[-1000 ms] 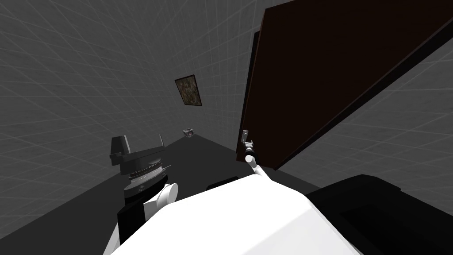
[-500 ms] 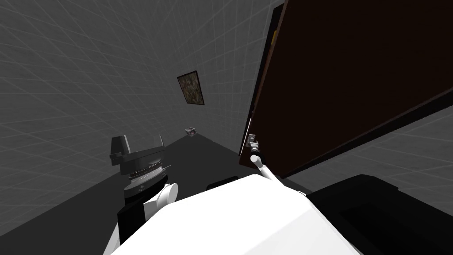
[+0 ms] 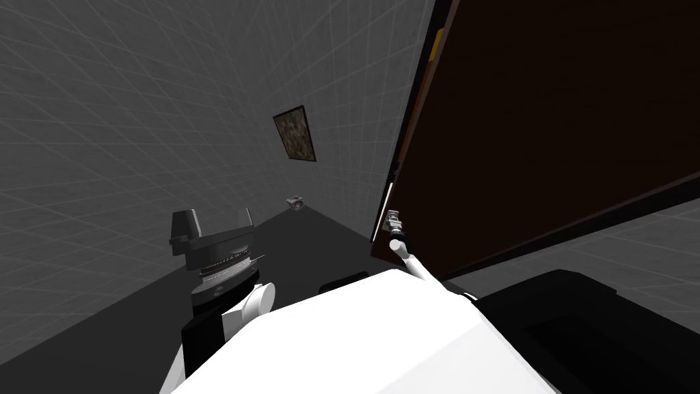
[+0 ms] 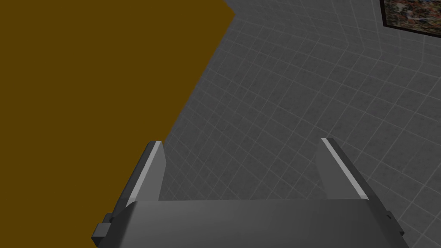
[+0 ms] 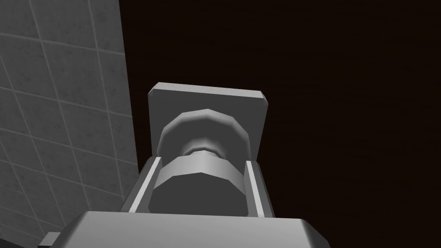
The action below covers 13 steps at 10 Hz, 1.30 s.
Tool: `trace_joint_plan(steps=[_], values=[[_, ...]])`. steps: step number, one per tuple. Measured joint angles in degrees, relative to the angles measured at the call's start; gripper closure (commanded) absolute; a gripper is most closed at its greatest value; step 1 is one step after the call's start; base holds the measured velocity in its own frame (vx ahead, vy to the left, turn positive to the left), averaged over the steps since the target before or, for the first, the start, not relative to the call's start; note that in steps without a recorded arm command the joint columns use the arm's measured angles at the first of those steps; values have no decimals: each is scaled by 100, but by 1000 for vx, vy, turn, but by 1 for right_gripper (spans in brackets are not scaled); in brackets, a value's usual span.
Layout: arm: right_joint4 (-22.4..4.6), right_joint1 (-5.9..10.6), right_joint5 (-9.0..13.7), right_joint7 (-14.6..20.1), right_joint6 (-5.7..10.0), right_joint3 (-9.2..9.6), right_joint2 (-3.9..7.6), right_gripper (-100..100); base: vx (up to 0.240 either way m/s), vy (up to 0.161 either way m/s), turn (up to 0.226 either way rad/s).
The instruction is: Pull the door open
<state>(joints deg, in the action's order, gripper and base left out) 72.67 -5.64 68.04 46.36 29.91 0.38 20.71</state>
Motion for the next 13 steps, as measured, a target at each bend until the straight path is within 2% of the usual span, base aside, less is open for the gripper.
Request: trace_joint_plan(steps=[4,7,10,13], values=[[-7,-9,-1,-9,-17,11,-7,100,-40,-11,25],[87,-31,-23,142,-23,170,120,100,-254,-14,113],[233,-125,-5,273,-126,379,216,100,-266,-32,117],[345,-189,-38,472,-120,590,347,100,-199,8,65]])
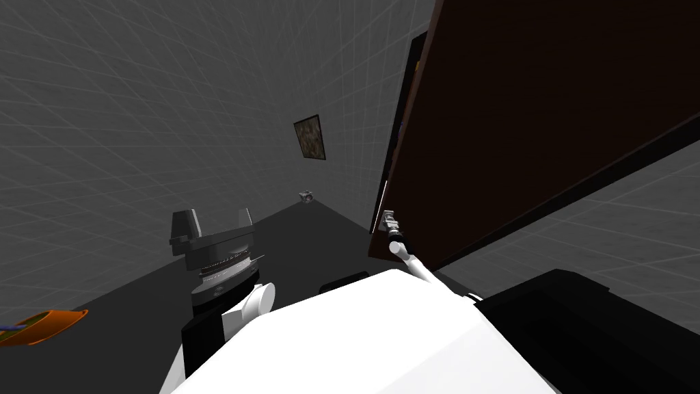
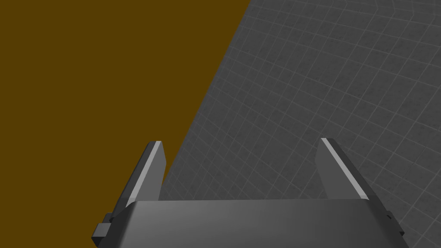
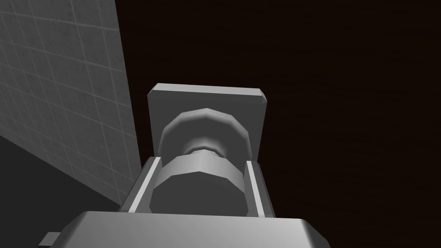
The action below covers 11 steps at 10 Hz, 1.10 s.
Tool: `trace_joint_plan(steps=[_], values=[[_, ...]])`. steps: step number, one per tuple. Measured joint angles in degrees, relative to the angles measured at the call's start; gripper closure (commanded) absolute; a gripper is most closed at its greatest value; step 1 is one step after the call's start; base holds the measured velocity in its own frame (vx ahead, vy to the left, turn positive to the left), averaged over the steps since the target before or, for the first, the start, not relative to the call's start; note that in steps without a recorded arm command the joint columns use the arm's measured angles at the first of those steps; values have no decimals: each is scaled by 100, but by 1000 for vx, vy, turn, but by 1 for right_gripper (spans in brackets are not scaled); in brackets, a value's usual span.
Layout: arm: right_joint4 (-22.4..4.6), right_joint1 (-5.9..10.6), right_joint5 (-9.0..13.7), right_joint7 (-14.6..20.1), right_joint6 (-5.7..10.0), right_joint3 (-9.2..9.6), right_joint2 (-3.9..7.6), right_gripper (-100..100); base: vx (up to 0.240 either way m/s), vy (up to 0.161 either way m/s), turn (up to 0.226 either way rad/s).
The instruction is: Pull the door open
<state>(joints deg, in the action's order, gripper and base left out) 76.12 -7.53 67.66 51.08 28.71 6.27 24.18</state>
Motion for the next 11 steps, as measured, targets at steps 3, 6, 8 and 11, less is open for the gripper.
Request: trace_joint_plan(steps=[3,6,8,11], values=[[22,-48,-18,90,-3,88,71,100,-189,-33,116],[117,-109,-59,223,19,224,204,100,-211,-20,119],[150,-148,-98,346,51,332,305,100,-222,-30,110],[228,-209,-140,501,75,485,424,100,-203,-40,106]])
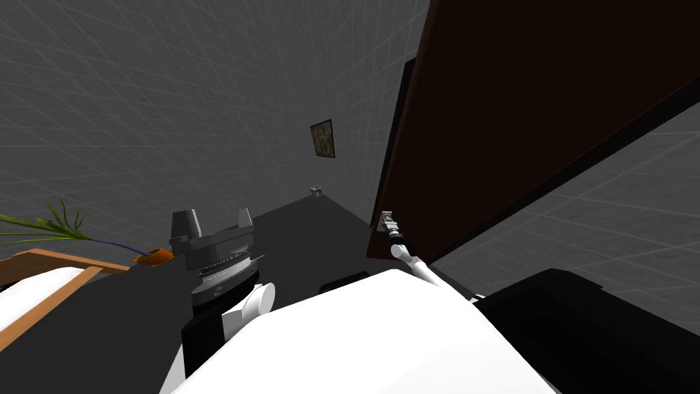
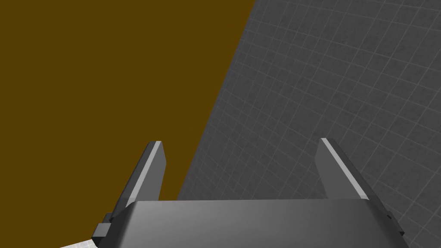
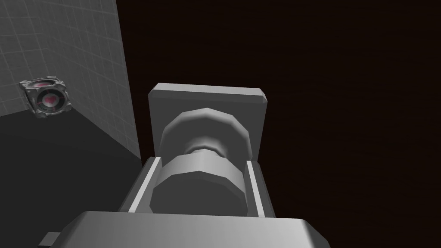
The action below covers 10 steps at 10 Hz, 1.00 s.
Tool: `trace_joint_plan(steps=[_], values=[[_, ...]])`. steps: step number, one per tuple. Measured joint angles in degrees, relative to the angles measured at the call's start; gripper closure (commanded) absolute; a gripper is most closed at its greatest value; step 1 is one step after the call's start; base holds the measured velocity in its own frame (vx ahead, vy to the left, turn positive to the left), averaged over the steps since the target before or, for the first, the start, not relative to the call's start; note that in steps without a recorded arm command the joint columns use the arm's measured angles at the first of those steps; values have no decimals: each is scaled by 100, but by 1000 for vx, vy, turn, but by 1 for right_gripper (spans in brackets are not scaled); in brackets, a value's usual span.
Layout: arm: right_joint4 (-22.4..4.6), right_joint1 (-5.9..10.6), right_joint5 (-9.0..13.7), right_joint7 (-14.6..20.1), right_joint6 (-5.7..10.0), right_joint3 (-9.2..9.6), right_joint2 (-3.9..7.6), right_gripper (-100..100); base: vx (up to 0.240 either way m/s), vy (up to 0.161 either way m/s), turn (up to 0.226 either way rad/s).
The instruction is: Pull the door open
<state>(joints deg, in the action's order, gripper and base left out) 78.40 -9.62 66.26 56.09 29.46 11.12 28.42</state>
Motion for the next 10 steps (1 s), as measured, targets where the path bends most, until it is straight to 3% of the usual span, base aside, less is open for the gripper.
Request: trace_joint_plan(steps=[3,10], values=[[11,-35,-18,77,4,81,75,100,-135,-25,85],[150,-145,-94,400,146,390,399,100,-206,-43,120]])
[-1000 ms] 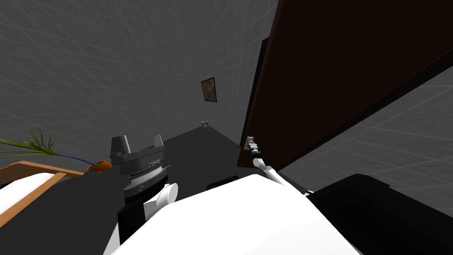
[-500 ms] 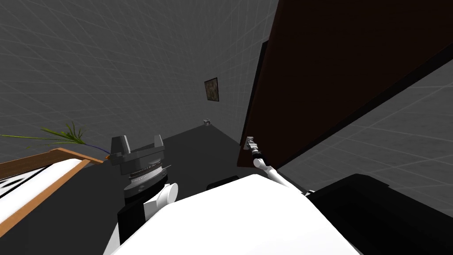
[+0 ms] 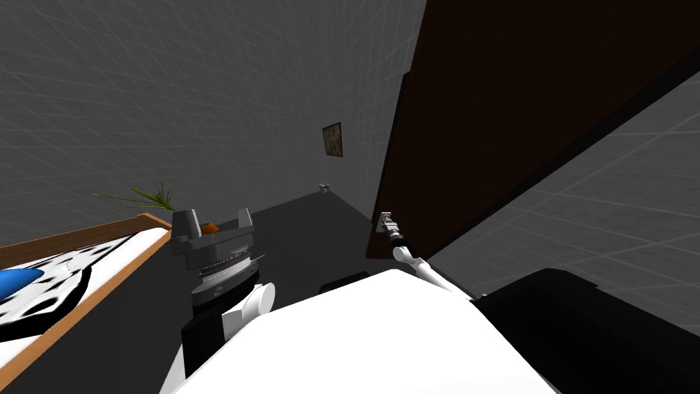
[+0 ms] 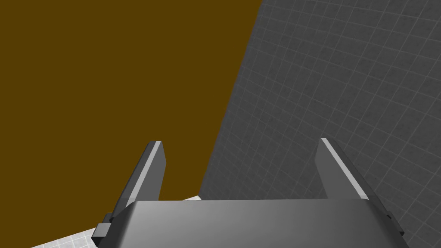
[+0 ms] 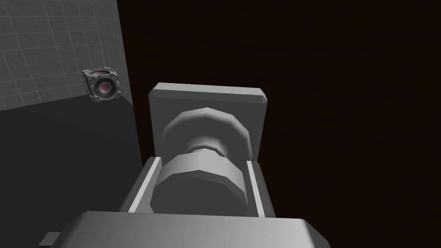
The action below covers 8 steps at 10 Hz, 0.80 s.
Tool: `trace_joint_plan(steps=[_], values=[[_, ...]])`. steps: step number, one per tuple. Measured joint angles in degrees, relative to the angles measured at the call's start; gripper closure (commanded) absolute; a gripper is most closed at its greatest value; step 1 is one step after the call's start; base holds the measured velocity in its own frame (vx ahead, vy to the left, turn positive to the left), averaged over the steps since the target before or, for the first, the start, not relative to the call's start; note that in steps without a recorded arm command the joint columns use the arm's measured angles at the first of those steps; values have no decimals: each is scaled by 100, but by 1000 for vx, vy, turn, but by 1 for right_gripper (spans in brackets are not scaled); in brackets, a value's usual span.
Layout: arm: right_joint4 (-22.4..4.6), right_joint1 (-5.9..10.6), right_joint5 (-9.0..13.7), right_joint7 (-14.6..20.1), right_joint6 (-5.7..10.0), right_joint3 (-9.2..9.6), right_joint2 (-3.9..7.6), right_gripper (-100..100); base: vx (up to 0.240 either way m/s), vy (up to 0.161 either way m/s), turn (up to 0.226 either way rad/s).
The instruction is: Pull the door open
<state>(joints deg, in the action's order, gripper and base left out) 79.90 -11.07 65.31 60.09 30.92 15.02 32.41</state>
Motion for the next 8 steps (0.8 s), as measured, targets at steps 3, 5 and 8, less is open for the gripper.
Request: trace_joint_plan(steps=[3,5,8], values=[[76,-51,-30,131,52,135,133,100,-169,-42,89],[73,-83,-39,169,55,185,169,100,-143,-23,110],[106,-105,-72,296,137,281,288,100,-190,-53,115]])
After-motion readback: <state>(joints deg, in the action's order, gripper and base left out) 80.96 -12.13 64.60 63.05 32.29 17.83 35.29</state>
